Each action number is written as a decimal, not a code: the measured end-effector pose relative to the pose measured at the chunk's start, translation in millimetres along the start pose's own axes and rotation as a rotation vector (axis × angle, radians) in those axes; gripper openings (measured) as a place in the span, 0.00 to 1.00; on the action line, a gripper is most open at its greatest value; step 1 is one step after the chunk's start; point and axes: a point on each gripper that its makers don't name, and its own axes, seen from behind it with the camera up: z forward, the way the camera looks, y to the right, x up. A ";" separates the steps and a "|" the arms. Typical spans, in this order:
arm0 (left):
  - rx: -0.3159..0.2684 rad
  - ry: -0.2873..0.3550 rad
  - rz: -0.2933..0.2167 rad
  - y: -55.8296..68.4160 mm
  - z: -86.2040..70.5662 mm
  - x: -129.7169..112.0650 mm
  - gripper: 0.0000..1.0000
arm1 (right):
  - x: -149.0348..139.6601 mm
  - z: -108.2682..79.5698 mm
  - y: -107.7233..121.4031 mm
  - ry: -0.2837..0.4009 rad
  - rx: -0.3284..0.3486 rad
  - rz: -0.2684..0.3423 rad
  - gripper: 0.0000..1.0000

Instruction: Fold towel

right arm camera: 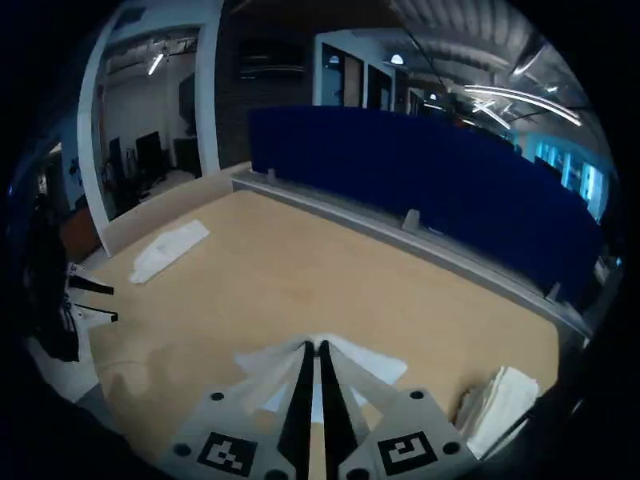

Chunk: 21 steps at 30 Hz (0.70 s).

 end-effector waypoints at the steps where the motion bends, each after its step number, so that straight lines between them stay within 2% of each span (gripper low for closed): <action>1: -0.001 0.000 0.000 1.1 0.1 0.8 0.96 | 1.7 -2.5 5.0 0.003 -0.004 0.002 0.06; 11: -0.005 0.000 0.005 7.1 4.9 8.6 0.96 | 19.7 -26.0 60.1 0.029 -0.048 0.016 0.06; 21: -0.007 -0.011 0.005 12.4 10.7 11.3 0.96 | 31.0 -41.2 121.9 0.043 -0.112 0.035 0.06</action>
